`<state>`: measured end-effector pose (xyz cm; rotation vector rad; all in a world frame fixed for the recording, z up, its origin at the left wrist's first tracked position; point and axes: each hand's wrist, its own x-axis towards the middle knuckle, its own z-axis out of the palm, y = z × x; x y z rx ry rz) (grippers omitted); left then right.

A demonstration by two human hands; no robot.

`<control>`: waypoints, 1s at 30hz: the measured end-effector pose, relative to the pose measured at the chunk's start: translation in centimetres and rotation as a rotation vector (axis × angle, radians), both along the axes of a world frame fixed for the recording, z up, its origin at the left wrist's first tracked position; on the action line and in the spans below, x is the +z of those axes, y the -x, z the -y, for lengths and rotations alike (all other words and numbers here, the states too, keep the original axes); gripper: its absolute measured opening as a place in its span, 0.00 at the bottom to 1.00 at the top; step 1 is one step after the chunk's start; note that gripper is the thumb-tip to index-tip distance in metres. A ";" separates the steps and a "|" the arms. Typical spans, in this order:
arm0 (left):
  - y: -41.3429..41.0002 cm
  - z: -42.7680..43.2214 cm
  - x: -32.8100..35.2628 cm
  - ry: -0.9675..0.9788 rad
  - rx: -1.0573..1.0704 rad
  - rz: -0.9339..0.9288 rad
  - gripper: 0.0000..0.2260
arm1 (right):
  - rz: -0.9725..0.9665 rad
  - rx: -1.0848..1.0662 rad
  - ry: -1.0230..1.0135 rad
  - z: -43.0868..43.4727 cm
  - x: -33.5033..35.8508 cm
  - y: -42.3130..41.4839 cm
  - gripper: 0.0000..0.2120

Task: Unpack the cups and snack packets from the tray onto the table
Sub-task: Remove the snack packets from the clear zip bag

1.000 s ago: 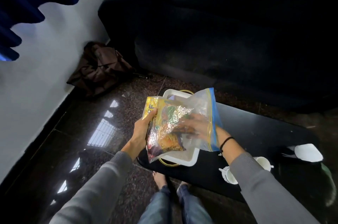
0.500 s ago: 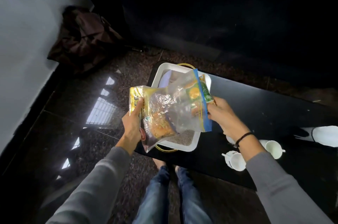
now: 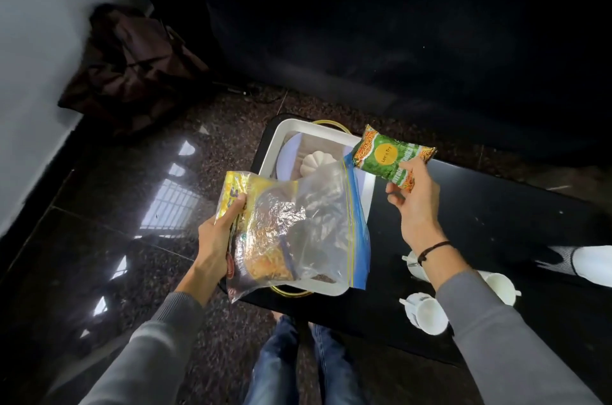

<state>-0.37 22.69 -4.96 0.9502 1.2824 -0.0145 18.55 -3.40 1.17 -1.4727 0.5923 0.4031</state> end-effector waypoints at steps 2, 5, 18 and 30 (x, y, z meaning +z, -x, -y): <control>0.0 -0.2 -0.2 -0.014 -0.018 0.002 0.22 | 0.029 0.001 0.028 -1.0 -0.6 -0.9 0.08; 0.2 -0.6 -0.3 -0.029 -0.022 0.002 0.18 | 0.103 -0.020 0.043 -2.2 -1.4 -2.1 0.06; 0.5 -0.2 -2.0 0.029 -0.099 0.083 0.16 | -0.100 0.408 0.186 -4.0 -9.0 -3.4 0.12; -1.5 1.1 -1.8 0.046 -0.055 0.072 0.16 | -0.120 0.235 0.032 -1.0 -9.3 -2.1 0.10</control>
